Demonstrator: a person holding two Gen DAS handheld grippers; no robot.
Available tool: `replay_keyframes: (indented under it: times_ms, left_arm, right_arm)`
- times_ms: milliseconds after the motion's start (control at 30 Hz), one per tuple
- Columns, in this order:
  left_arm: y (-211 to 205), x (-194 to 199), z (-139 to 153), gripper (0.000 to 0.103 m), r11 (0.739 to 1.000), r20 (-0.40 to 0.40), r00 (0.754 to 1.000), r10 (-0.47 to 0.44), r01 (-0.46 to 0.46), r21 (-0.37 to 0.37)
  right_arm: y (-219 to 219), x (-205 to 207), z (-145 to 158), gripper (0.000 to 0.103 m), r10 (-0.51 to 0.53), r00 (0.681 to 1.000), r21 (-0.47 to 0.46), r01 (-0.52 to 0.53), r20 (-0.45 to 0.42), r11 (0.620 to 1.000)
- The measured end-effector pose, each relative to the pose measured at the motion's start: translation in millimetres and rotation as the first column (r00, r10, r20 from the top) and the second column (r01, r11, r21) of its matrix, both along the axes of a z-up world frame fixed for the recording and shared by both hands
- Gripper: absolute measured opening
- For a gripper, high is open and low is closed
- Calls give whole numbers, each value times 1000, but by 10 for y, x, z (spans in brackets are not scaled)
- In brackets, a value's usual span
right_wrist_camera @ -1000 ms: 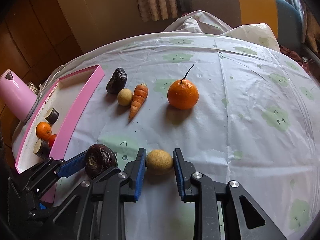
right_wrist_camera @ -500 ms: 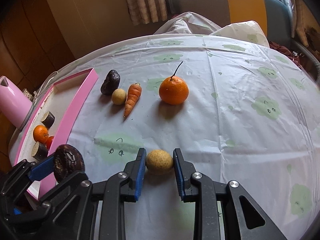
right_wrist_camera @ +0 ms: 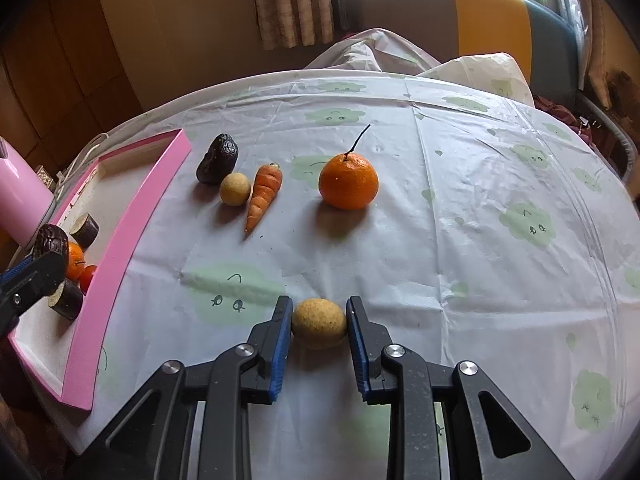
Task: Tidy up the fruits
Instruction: 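Place the dark fruit in the pink tray and open left gripper while right gripper holds potato, then withdraw the open left gripper from the tray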
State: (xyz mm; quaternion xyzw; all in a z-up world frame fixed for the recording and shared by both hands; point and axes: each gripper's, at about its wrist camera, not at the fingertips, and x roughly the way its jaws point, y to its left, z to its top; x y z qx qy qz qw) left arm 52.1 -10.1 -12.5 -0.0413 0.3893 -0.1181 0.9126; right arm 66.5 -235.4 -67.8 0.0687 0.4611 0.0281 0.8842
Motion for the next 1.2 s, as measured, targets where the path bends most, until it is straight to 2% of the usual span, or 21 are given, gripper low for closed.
replay_keyframes:
  times_ms: [167, 400, 667, 933, 1200]
  left_arm:
    - [352, 66, -18, 45, 998, -11, 998, 69, -70, -5]
    - [778, 212, -42, 45, 985, -7, 985, 172, -172, 29]
    - [921, 285, -116, 45, 972, -35, 973, 230, -227, 60]
    - [808, 172, -80, 45, 973, -20, 974, 224, -222, 61]
    - [583, 29, -45, 45, 986, -10, 987, 158, -157, 46]
  right_arm:
    - [8, -6, -8, 28, 3, 1000, -11, -2, 9, 1000]
    - [7, -18, -14, 28, 2, 1000, -11, -2, 17, 1000]
    - [5, -23, -12, 28, 0, 1000, -12, 0, 19, 1000]
    - [17, -30, -10, 28, 0, 1000, -24, 1, 24, 1000]
    - [21, -31, 4, 28, -15, 1000, -22, 15, 25, 1000]
